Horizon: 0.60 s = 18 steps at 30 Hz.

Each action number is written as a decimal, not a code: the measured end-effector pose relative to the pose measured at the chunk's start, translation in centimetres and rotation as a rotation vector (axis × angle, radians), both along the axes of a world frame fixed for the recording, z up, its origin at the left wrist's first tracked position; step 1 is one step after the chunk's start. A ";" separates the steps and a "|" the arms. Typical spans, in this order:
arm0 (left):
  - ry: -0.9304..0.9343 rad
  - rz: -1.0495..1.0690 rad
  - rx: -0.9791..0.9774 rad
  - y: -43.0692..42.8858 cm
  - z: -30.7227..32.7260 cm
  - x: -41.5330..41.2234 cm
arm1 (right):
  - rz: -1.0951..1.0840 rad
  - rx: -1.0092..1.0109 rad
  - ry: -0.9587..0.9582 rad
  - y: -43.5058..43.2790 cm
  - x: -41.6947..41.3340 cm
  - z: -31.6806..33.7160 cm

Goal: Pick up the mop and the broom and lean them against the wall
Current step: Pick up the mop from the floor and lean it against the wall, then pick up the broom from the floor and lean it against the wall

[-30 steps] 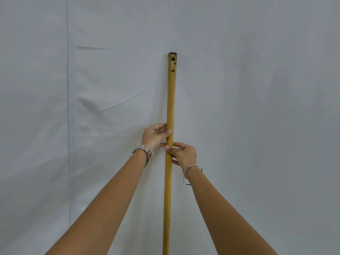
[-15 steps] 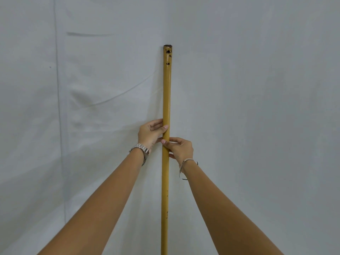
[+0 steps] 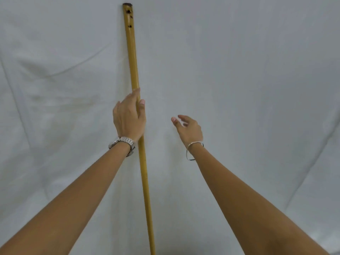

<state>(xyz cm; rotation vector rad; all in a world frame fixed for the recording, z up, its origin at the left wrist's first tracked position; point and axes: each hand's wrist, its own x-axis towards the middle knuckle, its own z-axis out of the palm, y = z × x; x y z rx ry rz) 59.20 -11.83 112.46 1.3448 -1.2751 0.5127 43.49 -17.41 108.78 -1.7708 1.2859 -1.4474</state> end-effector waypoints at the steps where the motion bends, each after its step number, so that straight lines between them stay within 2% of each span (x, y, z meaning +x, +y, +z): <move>1: -0.133 0.054 -0.001 0.2 -0.5 -1.0 | -0.050 -0.071 0.096 0.5 -0.6 0.0; 3: -0.327 0.092 0.049 0.5 -1.8 -3.6 | -0.142 -0.183 0.302 1.6 -2.4 -0.3; 5: -0.430 0.081 0.105 0.8 -3.7 -7.0 | -0.264 -0.263 0.504 2.9 -5.0 -1.2; 9: -0.466 0.069 0.161 1.7 -6.6 -12.7 | -0.433 -0.394 0.808 4.9 -10.1 -3.4; 13: -0.417 0.047 0.229 2.2 -9.0 -18.9 | -0.519 -0.341 0.924 6.1 -16.4 -6.3; 18: -0.367 -0.001 0.333 2.6 -13.9 -27.4 | -0.511 -0.205 0.931 7.2 -25.5 -10.8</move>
